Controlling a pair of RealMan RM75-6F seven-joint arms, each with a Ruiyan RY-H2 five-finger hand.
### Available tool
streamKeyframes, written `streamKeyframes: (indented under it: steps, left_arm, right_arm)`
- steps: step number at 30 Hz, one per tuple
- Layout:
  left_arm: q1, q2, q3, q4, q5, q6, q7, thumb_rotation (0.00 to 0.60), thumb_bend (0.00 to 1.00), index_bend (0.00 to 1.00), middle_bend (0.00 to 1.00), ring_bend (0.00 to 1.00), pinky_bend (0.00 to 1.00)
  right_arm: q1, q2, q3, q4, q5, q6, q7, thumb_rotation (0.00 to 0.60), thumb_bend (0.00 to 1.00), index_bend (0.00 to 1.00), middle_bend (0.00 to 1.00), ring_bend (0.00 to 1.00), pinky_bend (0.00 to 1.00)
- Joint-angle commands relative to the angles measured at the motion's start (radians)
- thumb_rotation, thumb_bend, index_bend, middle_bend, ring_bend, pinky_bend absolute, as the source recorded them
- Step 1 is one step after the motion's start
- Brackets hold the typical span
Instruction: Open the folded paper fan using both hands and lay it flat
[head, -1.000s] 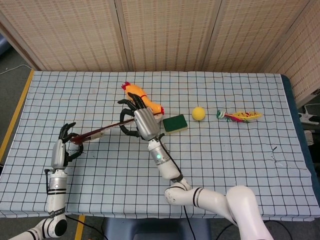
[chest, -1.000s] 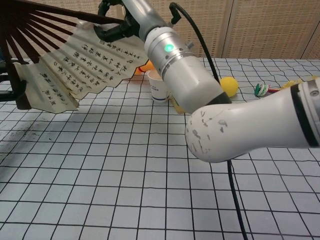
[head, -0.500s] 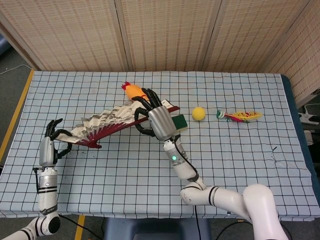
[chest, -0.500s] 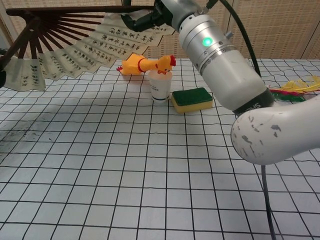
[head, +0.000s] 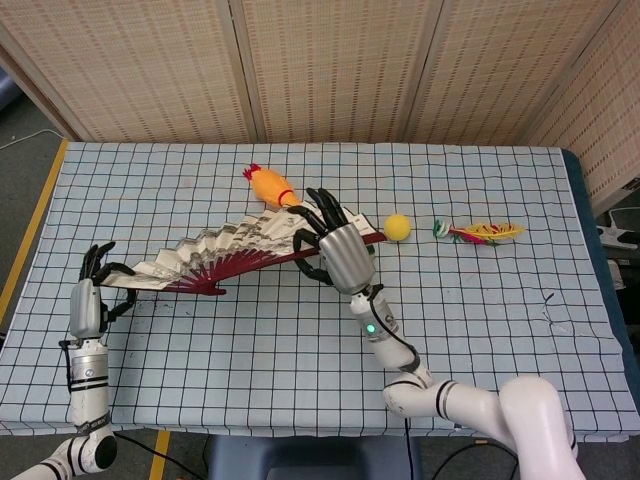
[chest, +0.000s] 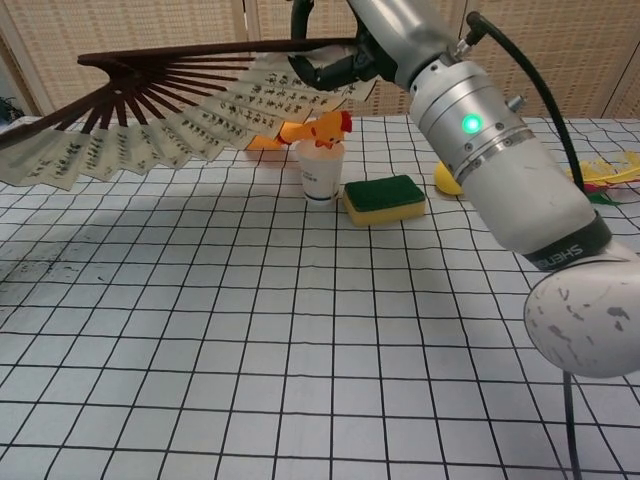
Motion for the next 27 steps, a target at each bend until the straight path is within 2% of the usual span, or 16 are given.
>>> streamKeyframes:
  steps: [1, 10, 14, 18, 22, 25, 27]
  left_arm:
    - [0.002, -0.011, -0.003, 0.03, -0.006, 0.003, -0.003, 0.6, 0.52, 0.47, 0.12, 0.0, 0.11]
    - [0.004, -0.034, 0.007, 0.102, -0.009, -0.014, -0.02, 0.6, 0.52, 0.45, 0.12, 0.0, 0.1]
    - [0.012, -0.032, 0.021, 0.114, 0.005, -0.009, -0.032, 0.6, 0.52, 0.38, 0.11, 0.0, 0.1]
    - [0.026, -0.014, 0.063, 0.104, 0.038, -0.019, -0.042, 0.6, 0.51, 0.2, 0.06, 0.0, 0.11]
    - [0.041, -0.02, 0.109, 0.133, 0.072, -0.013, -0.021, 0.6, 0.5, 0.1, 0.04, 0.0, 0.11]
    - [0.049, -0.036, 0.143, 0.176, 0.087, -0.032, -0.005, 0.6, 0.51, 0.03, 0.02, 0.0, 0.11]
    - [0.054, -0.047, 0.167, 0.205, 0.098, -0.048, 0.006, 0.6, 0.5, 0.01, 0.01, 0.0, 0.1]
  right_arm:
    - [-0.014, 0.008, -0.01, 0.003, -0.014, 0.016, -0.002, 0.6, 0.79, 0.83, 0.23, 0.0, 0.07]
    - [-0.056, 0.02, -0.064, 0.025, -0.06, 0.042, -0.034, 0.6, 0.79, 0.79, 0.23, 0.0, 0.07]
    - [-0.072, 0.028, -0.09, 0.02, -0.083, 0.047, -0.051, 0.6, 0.79, 0.73, 0.23, 0.0, 0.07]
    - [-0.085, 0.046, -0.12, -0.005, -0.103, 0.033, -0.084, 0.6, 0.79, 0.62, 0.23, 0.0, 0.07]
    - [-0.103, 0.071, -0.159, -0.039, -0.132, 0.024, -0.152, 0.6, 0.78, 0.44, 0.21, 0.0, 0.07]
    - [-0.118, 0.089, -0.183, -0.072, -0.148, 0.017, -0.208, 0.6, 0.71, 0.27, 0.17, 0.0, 0.07]
    - [-0.13, 0.102, -0.197, -0.098, -0.151, 0.007, -0.242, 0.6, 0.67, 0.22, 0.15, 0.0, 0.07]
